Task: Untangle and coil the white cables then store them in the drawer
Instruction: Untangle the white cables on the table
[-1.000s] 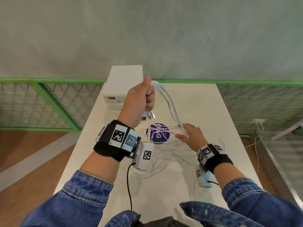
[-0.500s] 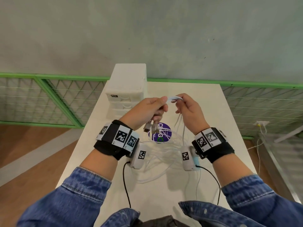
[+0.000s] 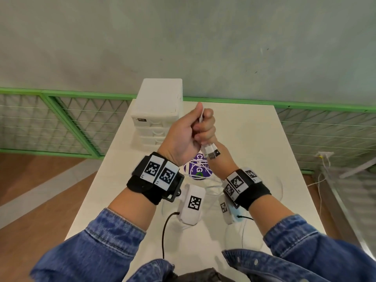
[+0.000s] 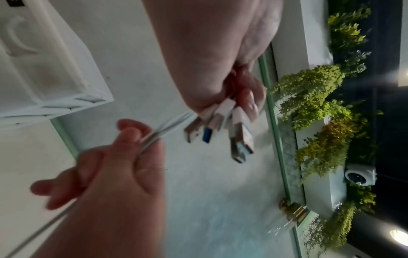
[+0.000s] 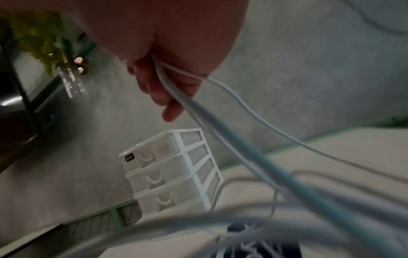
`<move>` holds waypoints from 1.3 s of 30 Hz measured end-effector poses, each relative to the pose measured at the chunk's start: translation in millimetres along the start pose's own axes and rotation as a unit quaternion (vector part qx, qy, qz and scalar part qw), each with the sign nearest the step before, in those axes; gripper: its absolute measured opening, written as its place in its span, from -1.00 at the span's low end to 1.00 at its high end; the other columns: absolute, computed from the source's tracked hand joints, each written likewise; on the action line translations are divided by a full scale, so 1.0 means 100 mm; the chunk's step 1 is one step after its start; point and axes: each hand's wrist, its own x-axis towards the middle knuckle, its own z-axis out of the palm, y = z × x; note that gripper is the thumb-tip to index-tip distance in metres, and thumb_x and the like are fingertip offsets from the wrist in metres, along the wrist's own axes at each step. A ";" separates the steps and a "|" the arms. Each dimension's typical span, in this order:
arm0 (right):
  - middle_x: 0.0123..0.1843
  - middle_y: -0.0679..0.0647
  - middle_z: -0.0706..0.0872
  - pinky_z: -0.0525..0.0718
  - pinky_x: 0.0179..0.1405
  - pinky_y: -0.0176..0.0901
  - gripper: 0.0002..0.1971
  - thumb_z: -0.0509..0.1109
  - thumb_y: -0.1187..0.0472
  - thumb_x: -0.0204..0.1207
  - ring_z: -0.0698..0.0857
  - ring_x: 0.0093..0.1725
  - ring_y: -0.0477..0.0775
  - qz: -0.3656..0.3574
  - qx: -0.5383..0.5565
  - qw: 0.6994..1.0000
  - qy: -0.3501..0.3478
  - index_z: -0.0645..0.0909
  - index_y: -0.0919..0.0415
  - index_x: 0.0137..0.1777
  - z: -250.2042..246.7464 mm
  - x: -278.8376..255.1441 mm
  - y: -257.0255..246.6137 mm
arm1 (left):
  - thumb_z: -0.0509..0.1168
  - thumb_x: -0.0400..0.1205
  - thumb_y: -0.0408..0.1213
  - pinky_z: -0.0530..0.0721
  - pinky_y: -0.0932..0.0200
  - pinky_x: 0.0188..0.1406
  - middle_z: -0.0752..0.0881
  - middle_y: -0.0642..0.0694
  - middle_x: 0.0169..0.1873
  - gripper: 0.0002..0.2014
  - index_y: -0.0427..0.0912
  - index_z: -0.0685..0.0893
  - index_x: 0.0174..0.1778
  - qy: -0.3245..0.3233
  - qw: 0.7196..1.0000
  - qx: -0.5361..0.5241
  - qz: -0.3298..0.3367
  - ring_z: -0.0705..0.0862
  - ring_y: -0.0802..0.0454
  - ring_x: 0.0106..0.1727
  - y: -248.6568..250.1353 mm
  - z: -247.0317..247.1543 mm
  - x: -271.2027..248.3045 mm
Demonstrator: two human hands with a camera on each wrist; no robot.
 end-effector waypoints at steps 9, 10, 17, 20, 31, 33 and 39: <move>-0.33 -0.19 0.53 0.36 -0.25 -0.32 -0.86 0.12 0.24 0.65 0.50 -0.31 -0.27 0.077 -0.076 0.975 -0.196 0.42 0.12 -0.15 0.19 -0.22 0.26 | -0.13 0.79 -0.11 0.37 0.28 -0.47 0.39 0.07 -0.58 -0.62 -0.14 0.41 -0.27 0.104 0.976 0.021 0.191 0.32 0.15 -0.57 0.26 -0.15 0.12; -0.32 -0.17 0.55 0.37 -0.29 -0.38 -0.85 0.13 0.25 0.65 0.52 -0.31 -0.28 0.068 -0.082 0.974 -0.200 0.43 0.10 -0.16 0.17 -0.23 0.23 | -0.13 0.79 -0.12 0.37 0.28 -0.45 0.41 0.07 -0.57 -0.62 -0.15 0.41 -0.27 0.124 0.969 0.046 0.210 0.33 0.15 -0.55 0.29 -0.21 0.12; -0.38 -0.20 0.59 0.51 -0.25 -0.33 -0.87 0.22 0.10 0.49 0.59 -0.35 -0.26 -0.019 -0.056 0.984 -0.170 0.49 -0.16 -0.25 0.01 -0.30 0.03 | -0.07 0.74 -0.24 0.35 0.28 -0.27 0.36 -0.01 -0.39 -0.71 -0.19 0.41 -0.27 0.244 0.800 0.503 0.217 0.35 0.13 -0.36 0.28 -0.60 0.15; -0.38 -0.24 0.57 0.43 -0.30 -0.44 -0.87 0.23 0.13 0.54 0.57 -0.33 -0.31 -0.054 -0.031 0.994 -0.092 0.60 0.10 -0.13 -0.08 -0.27 -0.04 | -0.03 0.77 -0.19 0.36 0.23 -0.21 0.42 0.03 -0.33 -0.66 -0.05 0.44 -0.33 0.154 0.721 0.673 0.053 0.42 0.12 -0.27 0.14 -0.70 0.08; -0.11 0.18 0.75 0.50 -0.03 -0.10 -0.71 0.20 0.09 0.50 0.62 -0.05 0.15 -0.060 -0.160 0.985 -0.030 0.66 0.28 -0.06 -0.28 -0.11 0.40 | 0.25 0.62 0.08 0.23 0.12 -0.45 0.36 -0.10 -0.52 -0.48 -0.15 0.26 -0.53 0.074 0.690 0.714 -0.093 0.39 0.07 -0.52 -0.16 -0.46 -0.10; -0.08 0.15 0.76 0.58 -0.02 0.06 -0.64 0.17 -0.01 0.50 0.67 -0.03 0.23 -0.052 -0.193 0.979 -0.043 0.66 0.24 -0.03 -0.22 -0.15 0.52 | 0.22 0.64 0.08 0.23 0.10 -0.47 0.39 -0.07 -0.50 -0.50 -0.13 0.25 -0.49 0.072 0.616 0.779 -0.092 0.40 -0.01 -0.44 -0.13 -0.46 -0.10; 0.22 0.13 0.71 0.57 0.16 0.09 -0.60 0.39 0.05 0.50 0.65 0.17 0.21 -0.013 -0.207 0.978 -0.028 0.55 0.17 0.30 -0.19 -0.22 0.68 | 0.17 0.64 0.13 0.45 0.01 -0.29 0.72 -0.31 -0.22 -0.52 -0.13 0.29 -0.46 0.127 0.596 0.792 -0.040 0.63 -0.23 -0.21 -0.06 -0.49 -0.14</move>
